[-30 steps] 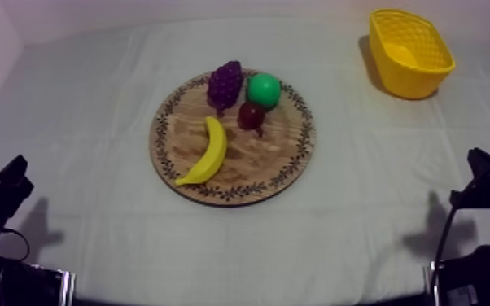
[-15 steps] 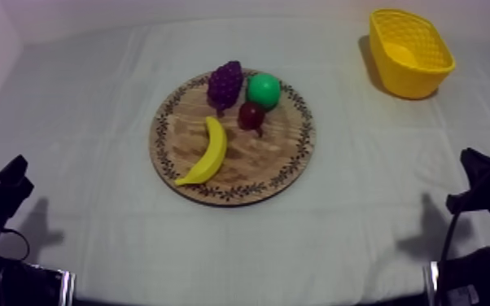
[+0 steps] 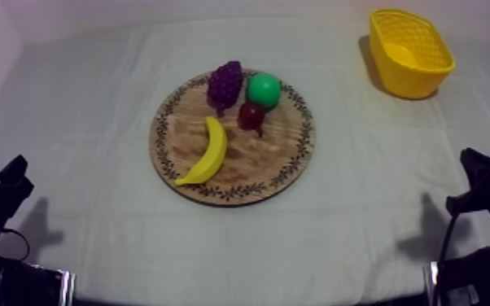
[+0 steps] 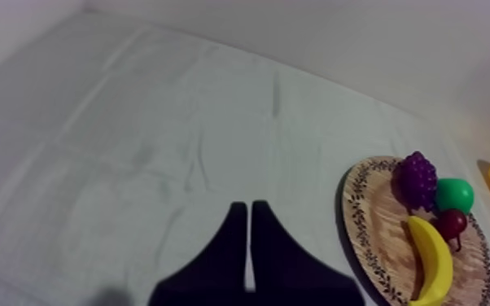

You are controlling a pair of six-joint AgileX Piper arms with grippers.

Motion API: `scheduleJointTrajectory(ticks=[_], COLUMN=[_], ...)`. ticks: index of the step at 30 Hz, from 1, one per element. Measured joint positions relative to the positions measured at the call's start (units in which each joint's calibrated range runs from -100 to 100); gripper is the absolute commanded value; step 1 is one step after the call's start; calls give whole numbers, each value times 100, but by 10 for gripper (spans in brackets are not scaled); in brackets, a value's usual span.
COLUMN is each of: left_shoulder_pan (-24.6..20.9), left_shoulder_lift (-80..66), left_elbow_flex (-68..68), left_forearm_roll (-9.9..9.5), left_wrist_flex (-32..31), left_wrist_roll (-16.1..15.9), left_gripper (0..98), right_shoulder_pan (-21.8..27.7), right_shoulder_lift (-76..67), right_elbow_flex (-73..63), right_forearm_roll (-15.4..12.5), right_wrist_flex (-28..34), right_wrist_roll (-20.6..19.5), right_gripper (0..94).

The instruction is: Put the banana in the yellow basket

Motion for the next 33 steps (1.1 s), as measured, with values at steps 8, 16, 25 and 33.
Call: scheduleJointTrajectory(ticks=[8,16,25,33], left_shoulder_pan=[0,0,0,0], left_shoulder_lift=[0,0,0,0], left_elbow_flex=[0,0,0,0], left_forearm_roll=[0,0,0,0], left_wrist_flex=[0,0,0,0], left_wrist_roll=[0,0,0,0], left_gripper=[1,1,1,1], right_shoulder_pan=[-2,-238,-628,-1038], right_shoulder_lift=[26,494,1810,3432], right_elbow_flex=[4,-594,-2012,-3626], right_forearm_roll=[-37,16,-101,-523], right_wrist_flex=[0,389,524,456], right_wrist_roll=[10,28,54,479], right_gripper=[3,3,3,3])
